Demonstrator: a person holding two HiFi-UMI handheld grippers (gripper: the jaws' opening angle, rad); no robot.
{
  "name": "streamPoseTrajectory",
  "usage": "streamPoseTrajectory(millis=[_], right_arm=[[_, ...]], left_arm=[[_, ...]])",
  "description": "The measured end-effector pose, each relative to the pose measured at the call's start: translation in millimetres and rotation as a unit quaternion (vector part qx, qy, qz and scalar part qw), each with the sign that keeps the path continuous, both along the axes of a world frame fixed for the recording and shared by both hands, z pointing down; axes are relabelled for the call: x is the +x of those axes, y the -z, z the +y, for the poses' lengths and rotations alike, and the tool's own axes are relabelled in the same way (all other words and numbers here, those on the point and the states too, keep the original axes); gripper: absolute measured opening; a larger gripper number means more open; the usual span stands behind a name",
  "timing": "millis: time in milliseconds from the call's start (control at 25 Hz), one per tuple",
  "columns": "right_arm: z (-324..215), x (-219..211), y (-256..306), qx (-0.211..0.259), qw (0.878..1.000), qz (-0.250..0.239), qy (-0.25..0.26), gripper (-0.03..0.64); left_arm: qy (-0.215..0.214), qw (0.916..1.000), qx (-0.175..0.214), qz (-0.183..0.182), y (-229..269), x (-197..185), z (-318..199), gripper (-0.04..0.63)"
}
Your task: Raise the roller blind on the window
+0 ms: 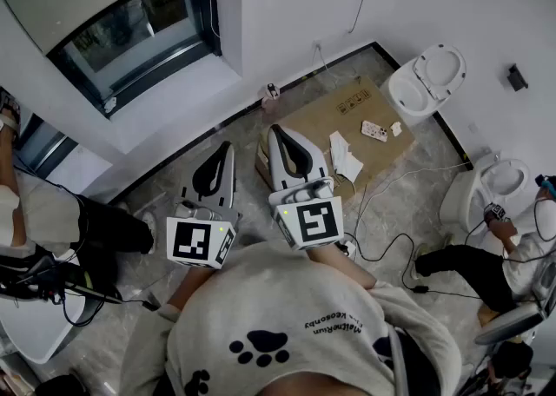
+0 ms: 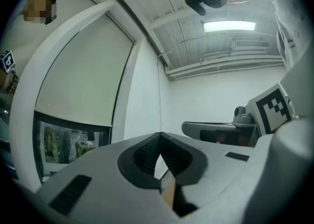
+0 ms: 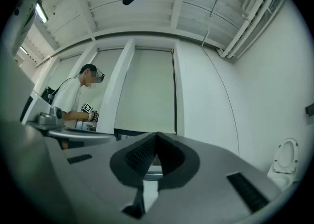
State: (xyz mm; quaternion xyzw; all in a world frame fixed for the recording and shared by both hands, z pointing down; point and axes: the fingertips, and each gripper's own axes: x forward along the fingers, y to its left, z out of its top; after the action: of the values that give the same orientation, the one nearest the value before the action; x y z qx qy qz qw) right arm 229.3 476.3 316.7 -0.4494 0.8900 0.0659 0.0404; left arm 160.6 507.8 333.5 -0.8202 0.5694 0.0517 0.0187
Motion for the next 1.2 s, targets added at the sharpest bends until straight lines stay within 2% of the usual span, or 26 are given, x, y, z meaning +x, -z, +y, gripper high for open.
streamPoseTrajectory(millis=[320,680,880,1200], right_arm=[[-8.2,-24.1,1.1,-0.002,1.000,0.000,-0.010,0.008],[-41.5,-42.5,-0.5,-0.016,1.000,-0.023,-0.001,0.009],[-83.2,-55.4,-1.4,-0.016,1.000,-0.018,0.008,0.009],[-178.2,-78.4,12.8,-0.021,0.999,-0.013,0.025,0.009]], left_arm=[[0.010,0.9999,0.002,0.004,2.3,-31.9,-13.9,0.008],[0.011,0.9999,-0.008,0.011,-1.5,-52.3,-41.8,0.008],[0.008,0.9998,-0.008,0.014,-3.5,-59.5,-79.3,0.008],[0.020,0.9996,-0.007,0.017,15.5,-82.6,-169.6,0.008]])
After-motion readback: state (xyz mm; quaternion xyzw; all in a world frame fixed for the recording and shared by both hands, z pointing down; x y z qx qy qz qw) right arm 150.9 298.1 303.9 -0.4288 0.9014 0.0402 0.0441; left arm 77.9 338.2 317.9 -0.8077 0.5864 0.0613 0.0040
